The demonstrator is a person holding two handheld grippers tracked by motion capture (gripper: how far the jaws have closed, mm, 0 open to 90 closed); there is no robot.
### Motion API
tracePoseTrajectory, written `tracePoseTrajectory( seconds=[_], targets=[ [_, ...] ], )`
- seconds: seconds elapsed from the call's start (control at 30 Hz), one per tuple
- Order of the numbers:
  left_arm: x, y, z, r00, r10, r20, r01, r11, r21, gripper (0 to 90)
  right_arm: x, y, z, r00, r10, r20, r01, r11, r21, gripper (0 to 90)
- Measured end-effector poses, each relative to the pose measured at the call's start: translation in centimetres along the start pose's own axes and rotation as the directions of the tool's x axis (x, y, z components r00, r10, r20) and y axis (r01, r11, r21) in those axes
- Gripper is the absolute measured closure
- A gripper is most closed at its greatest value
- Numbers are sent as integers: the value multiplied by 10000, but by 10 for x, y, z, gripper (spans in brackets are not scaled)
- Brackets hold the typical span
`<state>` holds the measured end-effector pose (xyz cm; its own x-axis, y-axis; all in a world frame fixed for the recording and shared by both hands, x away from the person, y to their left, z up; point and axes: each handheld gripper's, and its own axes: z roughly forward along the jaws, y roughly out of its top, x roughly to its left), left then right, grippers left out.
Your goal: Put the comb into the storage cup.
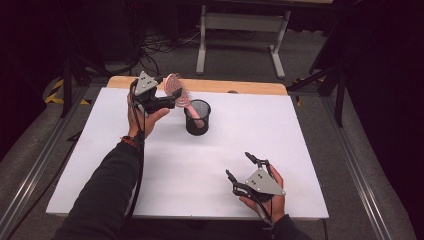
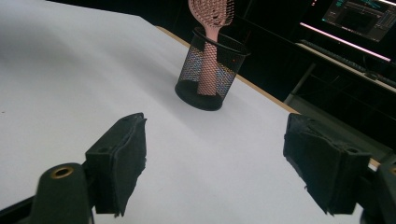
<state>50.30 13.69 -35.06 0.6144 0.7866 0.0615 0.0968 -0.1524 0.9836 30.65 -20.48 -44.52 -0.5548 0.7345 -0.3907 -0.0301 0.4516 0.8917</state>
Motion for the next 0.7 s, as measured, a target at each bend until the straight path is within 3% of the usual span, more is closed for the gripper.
tracePoseTrajectory(
  seconds=[0.4, 0.7],
  targets=[
    [2, -1, -14, 9990, 152, 428, -151, 9999, -30, 168, -2, 0, 0, 10000, 70, 60, -70, 10000, -17, 223],
    [-1, 0, -23, 9960, 698, 563, -704, 9975, 84, 158, -2, 0, 0, 9999, 92, 85, -92, 10000, -38, 223]
  ],
)
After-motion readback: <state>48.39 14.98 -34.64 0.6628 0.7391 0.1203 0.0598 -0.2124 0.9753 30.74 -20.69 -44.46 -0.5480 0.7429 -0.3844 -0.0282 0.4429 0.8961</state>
